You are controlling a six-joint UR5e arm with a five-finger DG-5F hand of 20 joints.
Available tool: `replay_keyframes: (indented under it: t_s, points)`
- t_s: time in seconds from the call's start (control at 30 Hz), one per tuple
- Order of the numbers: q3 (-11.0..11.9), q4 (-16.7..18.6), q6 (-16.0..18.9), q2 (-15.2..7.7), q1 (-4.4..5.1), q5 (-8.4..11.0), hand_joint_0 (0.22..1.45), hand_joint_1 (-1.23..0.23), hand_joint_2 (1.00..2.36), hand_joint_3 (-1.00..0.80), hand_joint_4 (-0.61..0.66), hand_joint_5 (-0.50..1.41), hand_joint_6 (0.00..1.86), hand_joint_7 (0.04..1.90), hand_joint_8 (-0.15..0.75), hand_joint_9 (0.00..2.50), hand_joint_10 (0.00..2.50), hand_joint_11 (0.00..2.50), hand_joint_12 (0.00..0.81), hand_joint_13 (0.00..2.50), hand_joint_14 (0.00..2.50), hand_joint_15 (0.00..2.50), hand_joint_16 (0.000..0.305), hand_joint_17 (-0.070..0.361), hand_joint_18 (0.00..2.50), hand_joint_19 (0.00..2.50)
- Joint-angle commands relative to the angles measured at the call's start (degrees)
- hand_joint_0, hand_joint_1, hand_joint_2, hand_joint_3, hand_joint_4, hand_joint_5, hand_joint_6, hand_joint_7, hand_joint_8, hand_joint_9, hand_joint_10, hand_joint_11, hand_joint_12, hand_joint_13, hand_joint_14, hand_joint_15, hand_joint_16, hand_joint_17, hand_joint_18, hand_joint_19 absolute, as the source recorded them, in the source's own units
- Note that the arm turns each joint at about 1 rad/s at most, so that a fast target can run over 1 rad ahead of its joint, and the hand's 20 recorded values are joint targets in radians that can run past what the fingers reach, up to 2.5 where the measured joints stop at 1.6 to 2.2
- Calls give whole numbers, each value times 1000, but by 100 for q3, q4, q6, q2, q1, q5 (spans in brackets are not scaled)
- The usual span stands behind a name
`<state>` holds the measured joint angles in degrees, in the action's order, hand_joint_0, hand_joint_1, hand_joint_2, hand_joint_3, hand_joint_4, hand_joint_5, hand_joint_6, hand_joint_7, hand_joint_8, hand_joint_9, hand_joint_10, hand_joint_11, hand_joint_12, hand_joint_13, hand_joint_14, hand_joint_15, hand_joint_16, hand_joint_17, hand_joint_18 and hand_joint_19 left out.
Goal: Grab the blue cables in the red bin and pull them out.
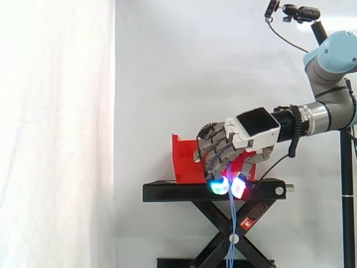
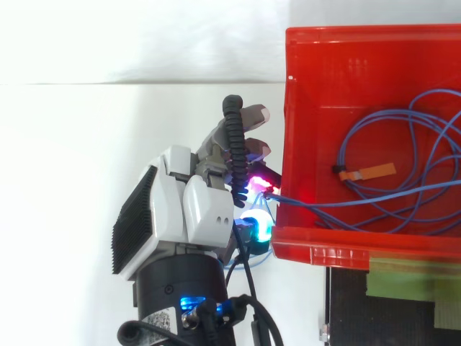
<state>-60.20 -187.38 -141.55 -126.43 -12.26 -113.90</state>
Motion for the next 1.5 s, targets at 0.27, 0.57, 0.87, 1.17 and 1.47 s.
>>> replay_keyframes:
  t_s: [0.27, 0.57, 0.87, 1.17, 1.47]
  points:
    - [0, 26, 0, 4, -4, -1, 784, -972, 1000, -1000, 205, 777, 57, 804, 273, 915, 20, 635, 371, 667, 16, 399, 52, 117, 578, 472]
    - [8, 9, 0, 4, -48, -107, 787, -970, 1000, -1000, 205, 784, 113, 803, 277, 915, 22, 636, 371, 666, 15, 397, 52, 116, 578, 470]
    - [0, 17, 0, 4, -48, -115, 792, -972, 1000, -1000, 195, 741, 427, 705, 275, 925, 23, 646, 368, 669, 15, 391, 51, 116, 583, 463]
    - [0, 26, 0, 4, -57, -115, 789, -974, 1000, -1000, 220, 804, 3, 787, 275, 924, 20, 642, 368, 668, 16, 399, 51, 116, 579, 471]
    - [0, 17, 0, 4, -48, -115, 782, -966, 1000, -1000, 244, 772, 9, 705, 273, 917, 22, 635, 370, 665, 16, 398, 52, 116, 574, 482]
